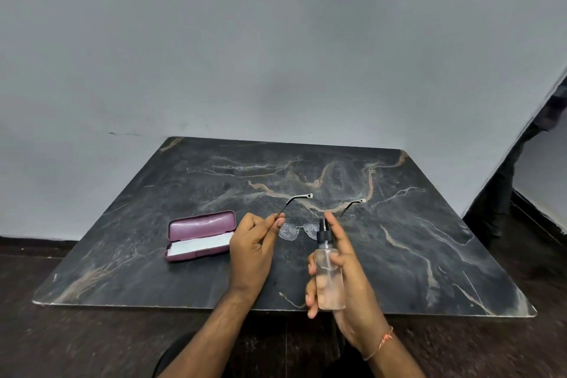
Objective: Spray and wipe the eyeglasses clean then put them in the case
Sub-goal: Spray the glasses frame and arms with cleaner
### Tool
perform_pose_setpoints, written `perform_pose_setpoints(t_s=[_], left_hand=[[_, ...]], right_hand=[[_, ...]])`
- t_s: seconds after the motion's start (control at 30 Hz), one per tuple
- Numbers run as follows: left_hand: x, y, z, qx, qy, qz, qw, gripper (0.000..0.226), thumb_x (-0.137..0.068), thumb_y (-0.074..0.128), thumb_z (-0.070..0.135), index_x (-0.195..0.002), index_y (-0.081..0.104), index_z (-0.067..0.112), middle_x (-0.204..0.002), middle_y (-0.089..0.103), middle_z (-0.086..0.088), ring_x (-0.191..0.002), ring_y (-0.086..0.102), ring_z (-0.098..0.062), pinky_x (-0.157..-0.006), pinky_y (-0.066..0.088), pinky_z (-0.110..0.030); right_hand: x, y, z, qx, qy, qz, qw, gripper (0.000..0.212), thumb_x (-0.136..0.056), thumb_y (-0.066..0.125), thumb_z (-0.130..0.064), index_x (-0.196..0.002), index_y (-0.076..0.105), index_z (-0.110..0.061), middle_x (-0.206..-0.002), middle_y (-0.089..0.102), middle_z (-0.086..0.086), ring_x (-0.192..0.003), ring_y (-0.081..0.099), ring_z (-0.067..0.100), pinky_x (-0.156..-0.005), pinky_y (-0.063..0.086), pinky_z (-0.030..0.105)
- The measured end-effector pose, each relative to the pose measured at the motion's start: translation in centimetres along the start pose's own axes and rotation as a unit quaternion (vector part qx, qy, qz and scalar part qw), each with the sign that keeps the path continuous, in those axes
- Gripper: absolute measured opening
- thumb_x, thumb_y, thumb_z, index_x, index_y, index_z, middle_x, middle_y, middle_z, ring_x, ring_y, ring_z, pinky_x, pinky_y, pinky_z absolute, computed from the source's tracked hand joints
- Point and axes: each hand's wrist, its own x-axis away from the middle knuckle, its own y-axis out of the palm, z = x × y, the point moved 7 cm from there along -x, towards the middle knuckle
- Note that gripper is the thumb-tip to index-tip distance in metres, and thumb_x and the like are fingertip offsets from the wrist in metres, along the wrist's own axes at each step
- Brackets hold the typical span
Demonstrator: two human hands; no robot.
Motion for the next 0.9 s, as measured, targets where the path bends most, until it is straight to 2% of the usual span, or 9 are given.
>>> perform_pose_setpoints(t_s=[0.1, 0.17, 0.23, 0.3, 0.4, 0.57, 0.73, 0.9], left_hand=[[0.0, -0.3, -0.1, -0.004, 0.005, 0.005, 1.0, 0.019, -0.097, 0.079, 0.013, -0.114, 0.086, 0.009, -0.077, 0.054, 0.002, -0.075, 0.054, 0.004, -0.076, 0.045, -0.006], [0.1, -0.4, -0.1, -0.006, 0.004, 0.008, 1.0, 0.019, -0.097, 0.079, 0.013, -0.114, 0.086, 0.009, -0.077, 0.055, 0.001, -0.075, 0.054, 0.004, -0.075, 0.045, -0.007], [0.1, -0.3, -0.1, -0.007, 0.001, 0.007, 1.0, 0.02, -0.096, 0.079, 0.013, -0.115, 0.086, 0.01, -0.077, 0.055, 0.0, -0.074, 0.054, 0.002, -0.074, 0.046, -0.008], [0.1, -0.2, -0.1, -0.009, 0.0, 0.004, 1.0, 0.02, -0.096, 0.079, 0.014, -0.115, 0.086, 0.011, -0.078, 0.056, -0.001, -0.074, 0.056, -0.002, -0.073, 0.046, -0.009], [0.1, -0.2, 0.0, -0.013, 0.003, -0.001, 1.0, 0.02, -0.097, 0.078, 0.014, -0.116, 0.085, 0.011, -0.079, 0.057, -0.001, -0.074, 0.056, -0.006, -0.073, 0.045, -0.007], [0.1, -0.2, -0.2, -0.013, 0.002, -0.001, 1.0, 0.022, -0.097, 0.079, 0.014, -0.118, 0.086, 0.013, -0.079, 0.055, 0.002, -0.074, 0.054, 0.001, -0.073, 0.044, -0.006], [0.0, -0.2, -0.3, -0.015, 0.006, 0.005, 1.0, 0.022, -0.097, 0.079, 0.015, -0.117, 0.086, 0.011, -0.078, 0.054, 0.001, -0.074, 0.053, 0.002, -0.074, 0.044, -0.006], [0.0, -0.1, -0.1, -0.003, 0.009, 0.008, 1.0, 0.02, -0.096, 0.079, 0.013, -0.116, 0.084, 0.014, -0.077, 0.055, 0.001, -0.075, 0.056, 0.003, -0.077, 0.046, -0.005]], right_hand=[[-1.0, -0.2, -0.3, 0.158, 0.017, 0.078, 0.984, 0.056, -0.101, 0.063, -0.041, -0.144, 0.044, -0.072, -0.074, 0.067, 0.006, -0.046, 0.063, 0.03, -0.048, 0.06, 0.04], [-1.4, 0.0, -1.2, 0.315, -0.006, 0.083, 0.946, 0.06, -0.104, 0.062, -0.042, -0.145, 0.036, -0.078, -0.061, 0.067, 0.001, -0.046, 0.067, 0.026, -0.047, 0.059, 0.035], [-1.9, 0.5, -1.9, 0.439, -0.037, 0.077, 0.894, 0.064, -0.103, 0.057, -0.044, -0.147, 0.029, -0.08, -0.059, 0.062, -0.007, -0.053, 0.066, 0.015, -0.057, 0.057, 0.031], [-2.5, 1.1, -2.5, 0.509, -0.066, 0.079, 0.854, 0.064, -0.1, 0.057, -0.044, -0.15, 0.031, -0.075, -0.068, 0.062, -0.013, -0.062, 0.06, 0.006, -0.068, 0.05, 0.028], [-3.2, 1.9, -2.5, 0.539, -0.081, 0.085, 0.834, 0.058, -0.098, 0.058, -0.041, -0.148, 0.039, -0.065, -0.077, 0.066, -0.016, -0.068, 0.06, 0.003, -0.072, 0.047, 0.025], [-3.6, 1.9, -1.9, 0.558, -0.071, 0.1, 0.821, 0.049, -0.094, 0.056, -0.041, -0.137, 0.042, -0.059, -0.081, 0.068, -0.02, -0.074, 0.067, 0.005, -0.072, 0.052, 0.027], [-3.4, 0.9, -2.0, 0.554, -0.081, 0.109, 0.821, 0.06, -0.098, 0.055, -0.042, -0.152, 0.036, -0.061, -0.094, 0.071, -0.014, -0.087, 0.069, 0.011, -0.084, 0.055, 0.035], [-2.9, -1.7, -3.4, 0.578, -0.098, 0.127, 0.8, 0.068, -0.104, 0.054, -0.044, -0.159, 0.021, -0.066, -0.073, 0.059, -0.01, -0.073, 0.059, 0.004, -0.065, 0.042, 0.024]])
